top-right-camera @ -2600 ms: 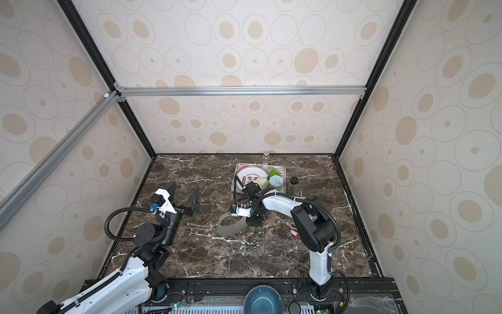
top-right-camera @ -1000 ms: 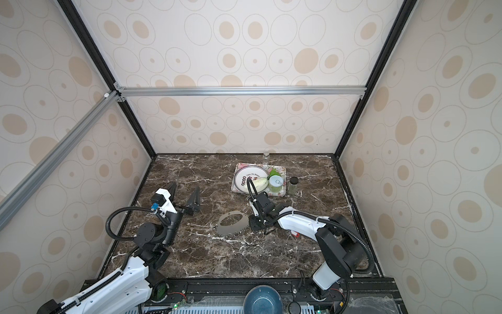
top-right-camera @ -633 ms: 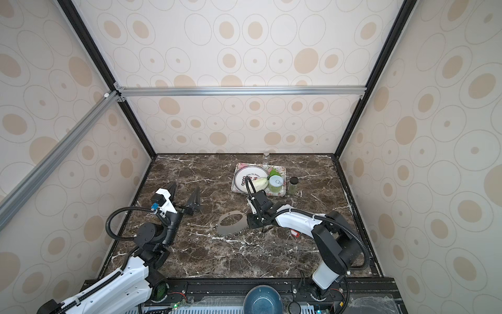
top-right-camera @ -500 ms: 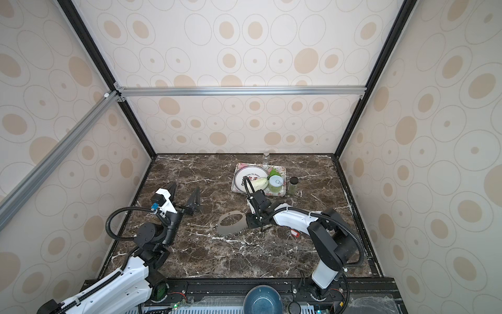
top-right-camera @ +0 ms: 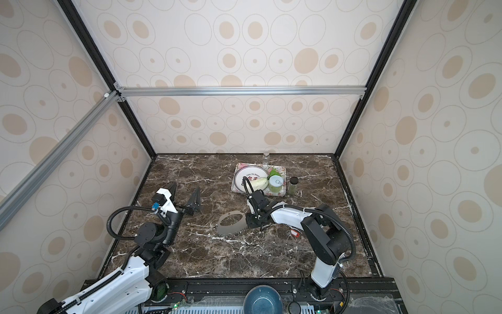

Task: Attach keys to a key ring
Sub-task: Pick up the keyring from the center of the table.

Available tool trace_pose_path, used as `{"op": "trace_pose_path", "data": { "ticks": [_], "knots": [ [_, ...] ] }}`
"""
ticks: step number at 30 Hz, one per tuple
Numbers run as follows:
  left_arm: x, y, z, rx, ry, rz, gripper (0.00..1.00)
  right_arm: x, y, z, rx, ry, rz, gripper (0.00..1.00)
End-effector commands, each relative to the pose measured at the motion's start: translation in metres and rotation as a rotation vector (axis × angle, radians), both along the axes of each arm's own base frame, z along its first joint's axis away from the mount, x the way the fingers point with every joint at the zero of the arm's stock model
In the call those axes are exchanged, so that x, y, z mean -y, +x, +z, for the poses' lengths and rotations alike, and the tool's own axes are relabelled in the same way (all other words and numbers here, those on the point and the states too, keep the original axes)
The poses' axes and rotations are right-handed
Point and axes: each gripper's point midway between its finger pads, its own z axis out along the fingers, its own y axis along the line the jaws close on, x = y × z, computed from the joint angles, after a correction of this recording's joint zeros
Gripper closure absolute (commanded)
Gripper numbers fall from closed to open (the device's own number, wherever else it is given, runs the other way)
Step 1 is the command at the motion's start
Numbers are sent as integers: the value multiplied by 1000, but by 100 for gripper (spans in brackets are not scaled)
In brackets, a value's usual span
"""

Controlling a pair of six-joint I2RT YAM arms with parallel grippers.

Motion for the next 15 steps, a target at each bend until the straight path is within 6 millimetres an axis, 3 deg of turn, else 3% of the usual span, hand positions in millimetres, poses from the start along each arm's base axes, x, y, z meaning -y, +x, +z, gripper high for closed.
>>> {"op": "trace_pose_path", "data": {
  "ticks": [1, 9, 15],
  "knots": [
    [-4, 0, 8, 21, -15, 11, 0, -4, 6, 4, 8, 13, -2, 75],
    [-5, -1, 9, 22, -17, 12, 0, -3, 8, 0, -3, 10, -2, 75],
    [-5, -1, 8, 21, -17, 12, 0, -5, 9, 1, -6, 17, 0, 83]
  ]
}}
